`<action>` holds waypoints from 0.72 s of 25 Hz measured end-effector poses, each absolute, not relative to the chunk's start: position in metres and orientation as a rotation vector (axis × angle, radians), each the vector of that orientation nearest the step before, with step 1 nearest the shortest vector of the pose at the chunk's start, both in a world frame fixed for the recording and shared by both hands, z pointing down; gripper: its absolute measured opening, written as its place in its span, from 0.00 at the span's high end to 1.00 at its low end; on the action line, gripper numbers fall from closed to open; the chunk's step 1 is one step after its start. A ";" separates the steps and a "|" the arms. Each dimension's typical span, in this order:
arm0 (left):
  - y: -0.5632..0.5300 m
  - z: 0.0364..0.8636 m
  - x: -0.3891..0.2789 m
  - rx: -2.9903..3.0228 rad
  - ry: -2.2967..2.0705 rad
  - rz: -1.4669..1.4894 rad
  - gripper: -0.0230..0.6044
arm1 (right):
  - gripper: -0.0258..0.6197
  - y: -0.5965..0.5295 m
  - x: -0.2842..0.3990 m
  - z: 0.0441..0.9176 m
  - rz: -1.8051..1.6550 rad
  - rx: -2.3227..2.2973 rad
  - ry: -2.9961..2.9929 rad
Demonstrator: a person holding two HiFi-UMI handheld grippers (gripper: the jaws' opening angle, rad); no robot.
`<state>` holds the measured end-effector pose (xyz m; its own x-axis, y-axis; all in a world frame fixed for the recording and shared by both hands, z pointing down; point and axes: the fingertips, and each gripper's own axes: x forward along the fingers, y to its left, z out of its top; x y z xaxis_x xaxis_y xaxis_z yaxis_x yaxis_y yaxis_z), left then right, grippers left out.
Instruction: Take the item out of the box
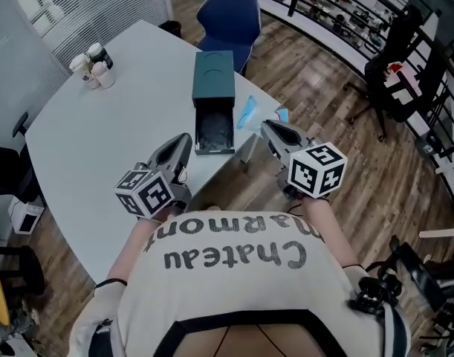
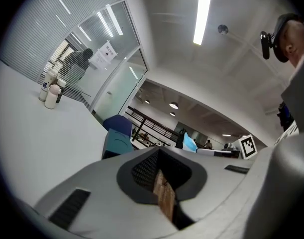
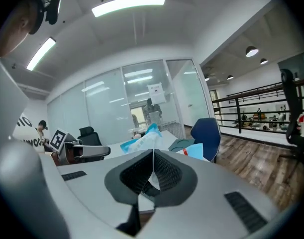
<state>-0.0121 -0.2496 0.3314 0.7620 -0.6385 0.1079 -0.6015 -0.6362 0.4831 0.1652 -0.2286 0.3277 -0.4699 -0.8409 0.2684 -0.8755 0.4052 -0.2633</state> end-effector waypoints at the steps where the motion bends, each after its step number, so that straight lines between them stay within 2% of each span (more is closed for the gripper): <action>1: -0.245 0.329 -0.010 2.461 -0.935 -0.103 0.97 | 0.95 -0.221 0.172 0.327 0.563 1.583 -2.553; 9: -0.195 0.324 0.016 2.471 -0.954 -0.112 0.97 | 0.95 -0.161 0.220 0.335 0.547 1.651 -2.490; 18: -0.139 0.336 0.008 2.454 -1.007 -0.109 0.97 | 0.95 -0.113 0.222 0.349 0.539 1.627 -2.499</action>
<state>0.0084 -0.1387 0.3357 0.7256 -0.6798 0.1061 -0.6415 -0.6127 0.4616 0.2225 -0.1135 0.3488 -0.4191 -0.8629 0.2823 -0.9026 0.3623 -0.2325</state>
